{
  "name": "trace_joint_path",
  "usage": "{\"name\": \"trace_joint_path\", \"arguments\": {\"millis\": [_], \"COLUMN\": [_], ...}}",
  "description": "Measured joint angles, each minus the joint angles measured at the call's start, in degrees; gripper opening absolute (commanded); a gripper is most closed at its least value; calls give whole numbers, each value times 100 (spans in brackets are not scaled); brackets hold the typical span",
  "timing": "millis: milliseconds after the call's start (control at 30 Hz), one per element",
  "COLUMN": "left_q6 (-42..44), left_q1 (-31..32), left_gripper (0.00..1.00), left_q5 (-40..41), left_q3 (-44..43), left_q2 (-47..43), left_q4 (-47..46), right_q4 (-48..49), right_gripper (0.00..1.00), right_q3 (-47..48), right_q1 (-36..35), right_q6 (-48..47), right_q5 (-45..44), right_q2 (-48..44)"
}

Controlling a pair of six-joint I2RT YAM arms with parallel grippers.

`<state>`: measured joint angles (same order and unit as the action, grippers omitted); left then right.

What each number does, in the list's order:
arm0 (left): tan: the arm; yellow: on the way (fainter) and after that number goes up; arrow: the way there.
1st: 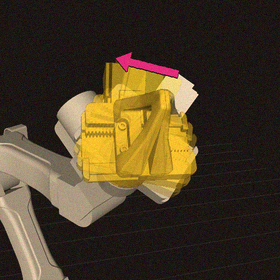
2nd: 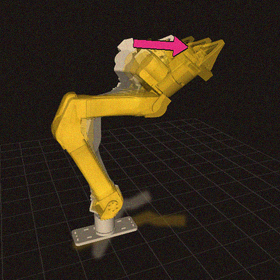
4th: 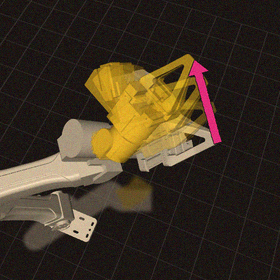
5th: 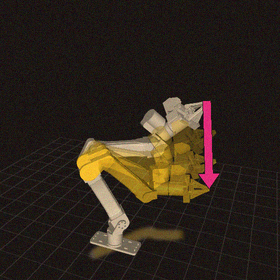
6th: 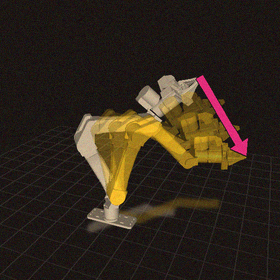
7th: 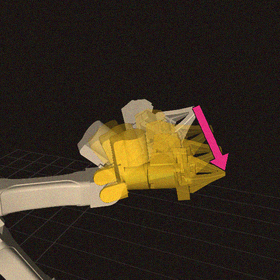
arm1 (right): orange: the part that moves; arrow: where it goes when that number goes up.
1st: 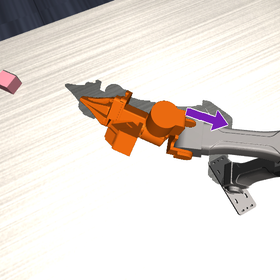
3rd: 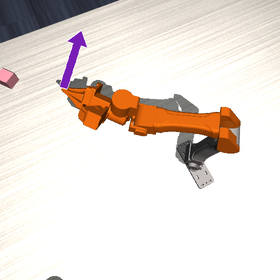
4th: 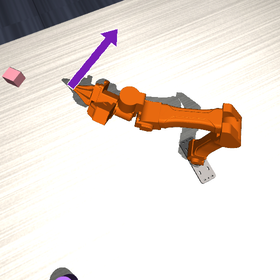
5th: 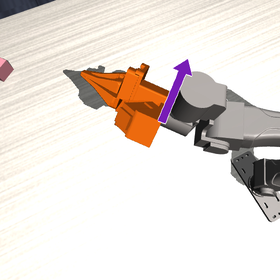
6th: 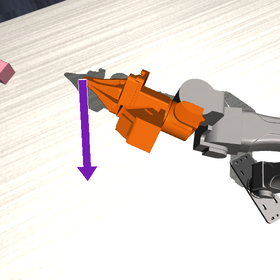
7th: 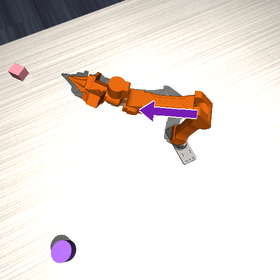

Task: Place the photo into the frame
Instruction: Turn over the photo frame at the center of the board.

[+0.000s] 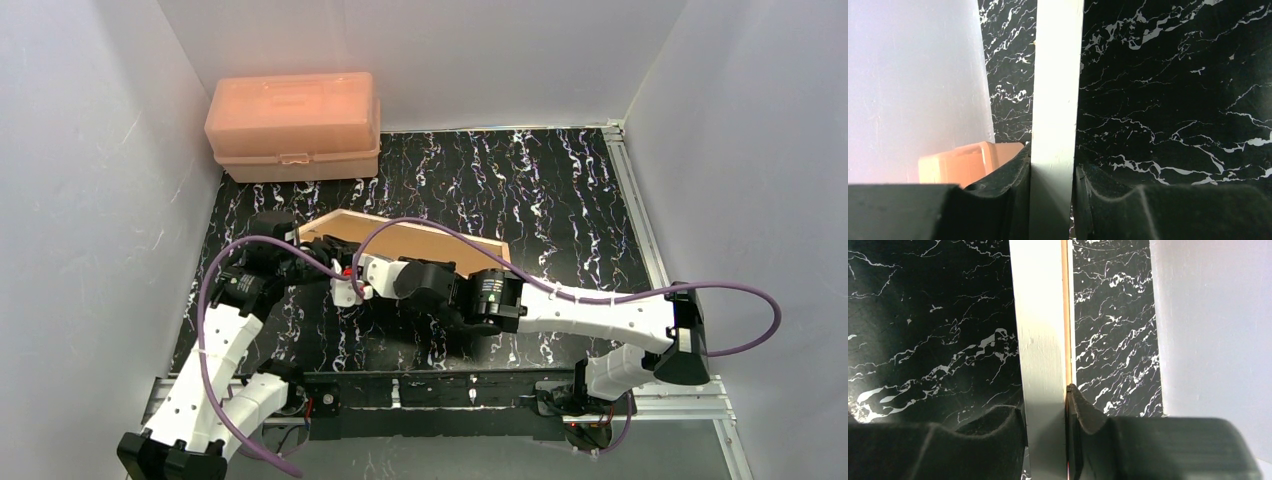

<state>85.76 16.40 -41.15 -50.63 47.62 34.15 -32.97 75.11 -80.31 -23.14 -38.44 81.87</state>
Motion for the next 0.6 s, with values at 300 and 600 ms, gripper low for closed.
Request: {"name": "trace_joint_path", "arguments": {"millis": [300, 600], "left_q6": [-990, -2164], "left_q1": [-149, -302], "left_gripper": [98, 99], "left_q5": [136, 229], "left_q3": [-800, -1128], "left_q2": [-94, -378], "left_q4": [-186, 166], "right_q4": [-905, -1185], "right_gripper": [17, 15], "right_q3": [1132, 1825], "right_q1": [330, 1019], "right_q6": [590, 953], "right_q5": [442, 1362], "right_q2": [304, 560]}}
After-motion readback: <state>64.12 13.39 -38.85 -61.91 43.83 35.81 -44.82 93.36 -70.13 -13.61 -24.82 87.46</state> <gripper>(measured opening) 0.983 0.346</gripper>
